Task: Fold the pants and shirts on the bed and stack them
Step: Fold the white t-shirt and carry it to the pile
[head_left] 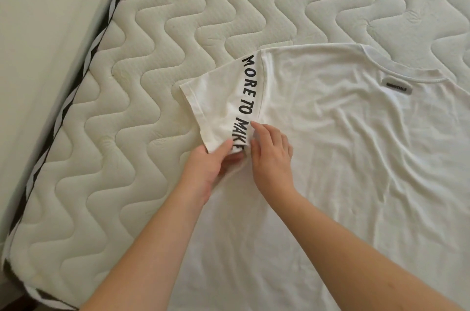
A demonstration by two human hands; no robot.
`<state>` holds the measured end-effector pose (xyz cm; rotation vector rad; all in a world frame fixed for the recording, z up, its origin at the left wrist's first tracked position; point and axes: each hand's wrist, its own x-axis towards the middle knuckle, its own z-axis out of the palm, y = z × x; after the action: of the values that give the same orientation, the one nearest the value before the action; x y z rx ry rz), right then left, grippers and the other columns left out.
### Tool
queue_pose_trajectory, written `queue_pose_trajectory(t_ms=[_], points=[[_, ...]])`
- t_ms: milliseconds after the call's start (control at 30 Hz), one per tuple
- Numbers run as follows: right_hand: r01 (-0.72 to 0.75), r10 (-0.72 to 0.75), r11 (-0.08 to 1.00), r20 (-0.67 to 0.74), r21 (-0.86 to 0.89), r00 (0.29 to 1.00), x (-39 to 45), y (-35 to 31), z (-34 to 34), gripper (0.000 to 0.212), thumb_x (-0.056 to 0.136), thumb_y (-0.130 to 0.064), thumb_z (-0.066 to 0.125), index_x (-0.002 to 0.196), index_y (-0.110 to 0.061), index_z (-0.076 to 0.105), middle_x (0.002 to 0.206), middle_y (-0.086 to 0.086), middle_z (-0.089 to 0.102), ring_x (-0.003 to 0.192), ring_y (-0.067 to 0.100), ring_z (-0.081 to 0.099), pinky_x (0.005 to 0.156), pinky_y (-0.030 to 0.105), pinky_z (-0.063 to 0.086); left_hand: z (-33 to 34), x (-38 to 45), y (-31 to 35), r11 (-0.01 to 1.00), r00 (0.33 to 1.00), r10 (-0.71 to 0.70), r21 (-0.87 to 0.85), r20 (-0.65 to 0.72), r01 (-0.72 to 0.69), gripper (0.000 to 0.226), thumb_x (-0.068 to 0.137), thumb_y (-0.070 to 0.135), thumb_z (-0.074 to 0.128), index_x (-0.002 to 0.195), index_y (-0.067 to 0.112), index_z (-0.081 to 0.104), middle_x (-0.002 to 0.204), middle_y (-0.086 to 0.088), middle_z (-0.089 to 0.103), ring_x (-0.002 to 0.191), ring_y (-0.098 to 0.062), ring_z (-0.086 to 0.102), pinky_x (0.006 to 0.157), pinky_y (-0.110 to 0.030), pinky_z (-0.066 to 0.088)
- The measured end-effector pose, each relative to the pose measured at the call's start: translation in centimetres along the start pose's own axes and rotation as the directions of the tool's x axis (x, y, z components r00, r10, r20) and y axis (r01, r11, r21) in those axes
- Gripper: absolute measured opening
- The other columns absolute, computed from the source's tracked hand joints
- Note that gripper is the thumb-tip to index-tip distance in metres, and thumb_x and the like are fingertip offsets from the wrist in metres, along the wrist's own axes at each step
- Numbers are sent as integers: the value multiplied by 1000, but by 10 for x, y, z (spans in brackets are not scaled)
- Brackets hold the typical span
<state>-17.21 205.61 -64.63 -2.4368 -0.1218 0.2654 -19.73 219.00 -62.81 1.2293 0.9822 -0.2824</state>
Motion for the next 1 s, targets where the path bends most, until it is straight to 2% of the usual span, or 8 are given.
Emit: queue_pose_trajectory(t_ms=[100, 167, 233, 300, 433, 533, 667, 1000], points=[[28, -29, 999, 10, 44, 1000, -1, -4, 1, 35, 101, -26, 43, 134, -22, 56, 129, -2, 53, 121, 19, 43, 103, 33, 27, -8, 1, -3, 781, 978, 179, 619, -104, -77, 28, 78, 47, 75, 79, 21, 68, 66, 8, 71, 61, -7, 66, 57, -23, 50], [58, -58, 998, 8, -1, 998, 0, -6, 2, 36, 100, -28, 45, 133, -22, 57, 126, -1, 53, 118, 21, 46, 101, 33, 28, -13, 3, 9, 672, 999, -28, 739, -28, 40, 55, 81, 67, 58, 67, 16, 69, 56, 2, 70, 49, -12, 64, 56, -26, 47], [41, -42, 998, -7, -51, 999, 2, -8, 5, 36, 97, -33, 51, 131, -21, 57, 118, 2, 54, 111, 24, 49, 97, 35, 31, -20, 11, 24, 609, 995, -80, 787, -64, 100, 77, 87, 75, 38, 59, 10, 69, 50, -2, 67, 44, -15, 63, 56, -29, 43], [-57, 56, 998, -11, -27, 998, 4, -12, 7, 43, 95, -44, 53, 131, -20, 53, 112, 2, 53, 105, 23, 52, 93, 34, 33, -28, 23, 37, 553, 969, 192, 833, -157, 26, 72, 91, 69, 37, 56, 12, 63, 49, 1, 62, 60, -23, 66, 58, -31, 41], [-262, 263, 965, 23, -18, 965, 11, -20, 11, 63, 92, -56, 53, 139, -19, 36, 123, 1, 57, 114, 24, 54, 94, 35, 36, -25, 58, 65, 500, 777, 617, 825, -125, -264, 40, 93, 45, 58, 120, 15, 56, 113, -7, 60, 110, -29, 55, 88, -39, 44], [-318, 320, 947, 84, -35, 944, 19, -26, 13, 56, 92, -42, 57, 137, -20, 32, 110, 1, 65, 104, 26, 60, 83, 36, 42, -20, 94, 96, 424, 842, 532, 888, -86, -178, 51, 90, 49, 62, 128, 16, 55, 133, -10, 50, 124, -30, 47, 102, -43, 41], [-425, 392, 874, 173, 237, 904, 26, -31, 14, 46, 96, -22, 55, 137, -23, 35, 85, -10, 65, 82, 13, 61, 67, 28, 39, -22, 121, 130, 427, 926, 379, 886, 9, -183, 18, 83, 32, 71, 85, 20, 57, 102, -2, 61, 102, -25, 59, 81, -33, 46], [-490, 331, 731, 381, 474, 863, 31, -15, 6, 41, 93, -31, 64, 129, -29, 44, 89, -11, 73, 86, 6, 69, 81, 28, 53, -24, 128, 121, 497, 894, 445, 846, -57, -194, 38, 90, 46, 63, 109, 14, 58, 100, 1, 57, 91, -20, 53, 76, -30, 39]])
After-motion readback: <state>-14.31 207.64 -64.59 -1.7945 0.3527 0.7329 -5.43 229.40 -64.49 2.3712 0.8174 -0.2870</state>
